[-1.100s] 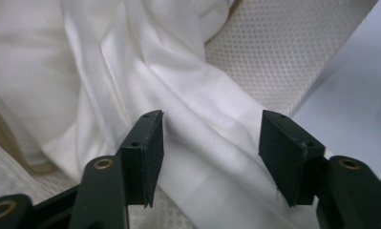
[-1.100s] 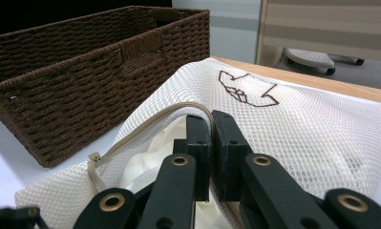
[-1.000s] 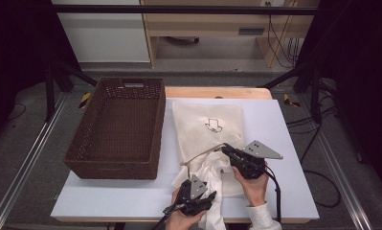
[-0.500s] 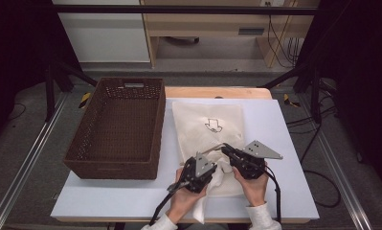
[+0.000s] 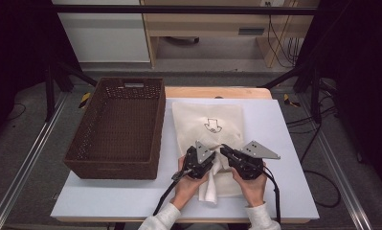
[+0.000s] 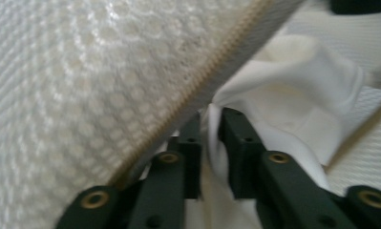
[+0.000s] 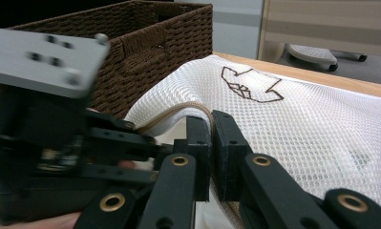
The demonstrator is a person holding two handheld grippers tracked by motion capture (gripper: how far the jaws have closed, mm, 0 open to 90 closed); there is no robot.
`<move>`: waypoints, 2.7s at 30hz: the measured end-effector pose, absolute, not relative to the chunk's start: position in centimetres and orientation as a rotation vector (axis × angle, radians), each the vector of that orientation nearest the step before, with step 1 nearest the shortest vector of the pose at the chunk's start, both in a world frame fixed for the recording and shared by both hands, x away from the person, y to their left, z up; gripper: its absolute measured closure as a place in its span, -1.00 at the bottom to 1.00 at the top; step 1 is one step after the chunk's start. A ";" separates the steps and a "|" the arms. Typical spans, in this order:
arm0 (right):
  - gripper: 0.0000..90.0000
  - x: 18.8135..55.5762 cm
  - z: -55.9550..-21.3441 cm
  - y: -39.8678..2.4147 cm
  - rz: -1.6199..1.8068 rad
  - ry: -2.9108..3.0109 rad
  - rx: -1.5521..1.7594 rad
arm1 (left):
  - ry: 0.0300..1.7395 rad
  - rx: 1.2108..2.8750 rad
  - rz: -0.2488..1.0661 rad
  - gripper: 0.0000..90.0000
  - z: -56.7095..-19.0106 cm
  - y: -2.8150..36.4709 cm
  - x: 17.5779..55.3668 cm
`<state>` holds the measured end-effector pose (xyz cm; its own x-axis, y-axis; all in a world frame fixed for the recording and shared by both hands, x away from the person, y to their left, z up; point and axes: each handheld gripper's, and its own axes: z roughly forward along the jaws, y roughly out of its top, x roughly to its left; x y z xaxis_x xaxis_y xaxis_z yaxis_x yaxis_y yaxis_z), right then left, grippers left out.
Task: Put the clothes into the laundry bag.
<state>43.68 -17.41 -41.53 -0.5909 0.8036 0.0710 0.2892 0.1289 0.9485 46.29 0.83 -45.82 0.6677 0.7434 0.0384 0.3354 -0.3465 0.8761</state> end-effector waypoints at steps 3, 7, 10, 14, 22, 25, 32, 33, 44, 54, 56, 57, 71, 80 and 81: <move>0.93 43.7 -41.5 -17.6 1.476 1.945 1.054 | 0.821 1.940 0.465 0.33 -45.0 2.1 45.2; 0.93 43.7 -41.5 -17.6 1.478 1.944 1.054 | 0.789 1.933 0.411 0.00 -44.5 3.8 43.0; 0.93 43.7 -41.5 -17.6 1.475 1.945 1.055 | 0.796 1.955 0.376 -0.18 -44.8 4.4 41.6; 0.93 43.7 -41.5 -17.6 1.473 1.943 1.055 | 0.789 2.010 0.353 -0.22 -46.3 4.0 40.0; 0.93 43.7 -41.6 -17.6 1.473 1.944 1.058 | 0.871 2.100 0.396 0.64 -48.3 2.7 40.9; 0.93 43.7 -41.6 -17.5 1.472 1.948 1.055 | 0.885 2.095 0.352 0.84 -47.8 2.7 42.2; 0.93 43.7 -41.5 -17.6 1.475 1.947 1.053 | 0.898 2.074 0.432 0.86 -46.3 1.0 45.3; 0.93 43.6 -41.5 -17.6 1.476 1.946 1.052 | 0.889 2.064 0.444 0.86 -46.3 0.8 45.7; 0.93 43.6 -41.6 -17.7 1.476 1.951 1.055 | 0.813 2.025 0.473 0.26 -46.9 1.4 44.6; 0.93 43.6 -41.6 -17.7 1.469 1.949 1.050 | 0.810 2.020 0.486 -0.18 -43.9 8.0 40.9; 0.93 43.5 -41.6 -17.7 1.469 1.950 1.053 | 0.831 2.047 0.505 -0.20 -44.3 9.2 40.4; 0.93 43.5 -41.6 -17.7 1.466 1.953 1.056 | 0.843 2.058 0.507 -0.20 -44.6 9.7 40.3; 0.87 43.4 -42.4 -16.9 1.410 1.992 1.052 | 0.909 2.007 0.324 0.48 -47.9 12.3 40.8; 0.19 42.2 -41.9 -16.5 1.365 2.000 1.036 | 0.900 2.046 0.351 0.84 -48.6 12.2 40.7; 0.14 41.9 -41.9 -16.5 1.365 2.003 1.026 | 0.899 2.055 0.363 0.84 -48.7 12.1 40.7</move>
